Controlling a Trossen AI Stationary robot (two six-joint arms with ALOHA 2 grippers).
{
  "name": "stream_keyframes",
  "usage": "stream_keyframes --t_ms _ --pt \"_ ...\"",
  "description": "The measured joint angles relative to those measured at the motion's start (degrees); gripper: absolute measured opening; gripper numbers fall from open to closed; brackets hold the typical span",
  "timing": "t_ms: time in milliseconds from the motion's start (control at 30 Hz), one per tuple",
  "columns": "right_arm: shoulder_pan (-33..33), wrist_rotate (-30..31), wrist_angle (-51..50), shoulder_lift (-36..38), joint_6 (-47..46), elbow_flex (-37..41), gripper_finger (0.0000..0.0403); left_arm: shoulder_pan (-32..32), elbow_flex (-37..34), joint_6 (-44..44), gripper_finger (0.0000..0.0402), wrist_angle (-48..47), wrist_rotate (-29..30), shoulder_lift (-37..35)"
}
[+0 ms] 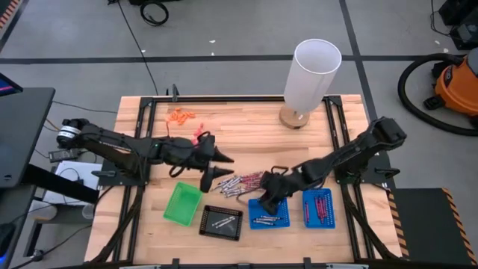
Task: Sort crayons
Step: Put the black crayon into the left blue basket
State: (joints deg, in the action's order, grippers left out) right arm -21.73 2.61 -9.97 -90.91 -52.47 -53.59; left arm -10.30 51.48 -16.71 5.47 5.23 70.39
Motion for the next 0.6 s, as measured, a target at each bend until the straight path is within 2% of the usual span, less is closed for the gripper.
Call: stream_keyframes --t_ms 167,300,467,600 --pt "-2.82 4.03 -15.53 -6.25 -0.67 -9.29 0.0038 -3.44 -1.29 -0.07 0.0194 -0.1 -0.93 -1.61" --pt "-3.73 4.9 -25.95 -10.64 1.83 -15.85 0.004 -5.28 -4.2 -1.22 0.0194 -0.61 -0.58 -3.15" --pt "-3.63 2.04 -28.14 -13.04 4.11 -18.71 0.0065 -5.84 -7.94 -3.52 0.0194 -0.1 0.53 -3.87" --pt "-2.65 -0.93 -28.89 -12.48 2.97 -18.72 0.0096 -5.82 -10.59 -8.56 0.0194 -0.08 0.73 -3.85"
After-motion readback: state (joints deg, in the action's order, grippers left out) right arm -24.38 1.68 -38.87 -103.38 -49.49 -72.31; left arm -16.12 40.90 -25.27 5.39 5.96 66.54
